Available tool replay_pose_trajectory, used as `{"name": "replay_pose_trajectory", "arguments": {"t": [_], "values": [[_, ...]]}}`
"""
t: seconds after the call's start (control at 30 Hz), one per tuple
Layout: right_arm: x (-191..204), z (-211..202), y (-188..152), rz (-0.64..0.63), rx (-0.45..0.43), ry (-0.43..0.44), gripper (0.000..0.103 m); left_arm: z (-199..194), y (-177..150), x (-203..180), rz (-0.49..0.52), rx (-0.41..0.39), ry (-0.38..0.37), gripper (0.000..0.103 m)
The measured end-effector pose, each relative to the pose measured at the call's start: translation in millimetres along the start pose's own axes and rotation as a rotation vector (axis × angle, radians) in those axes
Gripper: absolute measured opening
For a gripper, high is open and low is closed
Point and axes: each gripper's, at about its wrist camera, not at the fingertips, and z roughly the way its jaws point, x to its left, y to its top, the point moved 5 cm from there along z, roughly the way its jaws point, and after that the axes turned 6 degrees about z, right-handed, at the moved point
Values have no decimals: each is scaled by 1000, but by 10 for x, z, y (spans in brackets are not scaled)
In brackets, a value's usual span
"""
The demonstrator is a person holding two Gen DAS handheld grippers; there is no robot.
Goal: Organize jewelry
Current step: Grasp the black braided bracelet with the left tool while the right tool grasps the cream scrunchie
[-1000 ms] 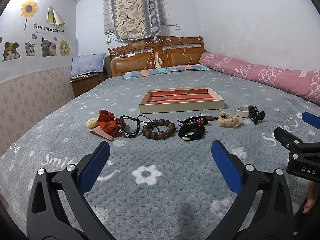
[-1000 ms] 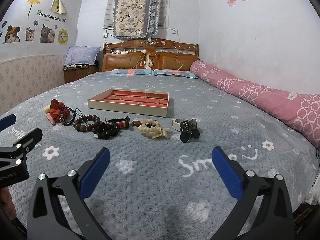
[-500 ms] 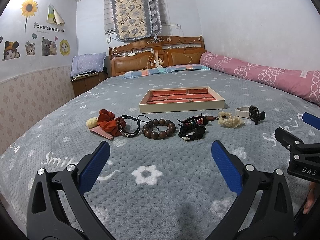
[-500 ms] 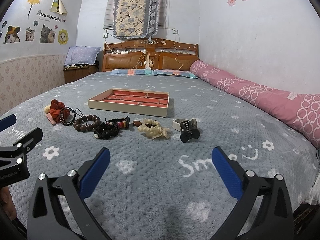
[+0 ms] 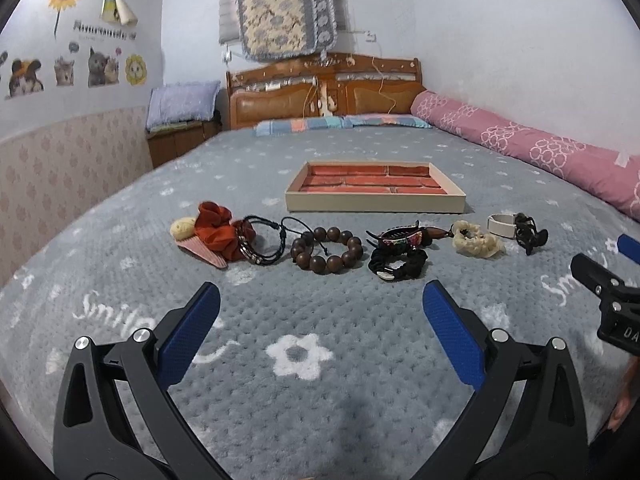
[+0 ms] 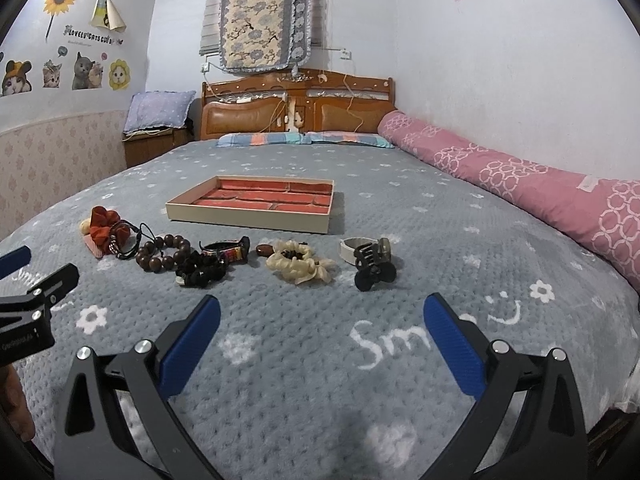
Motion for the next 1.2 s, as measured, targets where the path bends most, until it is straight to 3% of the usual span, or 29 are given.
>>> {"name": "replay_pose_trajectory", "arguments": {"t": [0.53, 1.0, 1.2], "values": [[114, 666, 290, 18, 76, 31, 99, 594, 348, 60, 1, 111, 6, 98], [292, 1395, 505, -7, 139, 0, 99, 1269, 805, 181, -27, 143, 4, 98], [355, 1728, 518, -24, 189, -4, 99, 1567, 811, 306, -56, 181, 1, 98]]}}
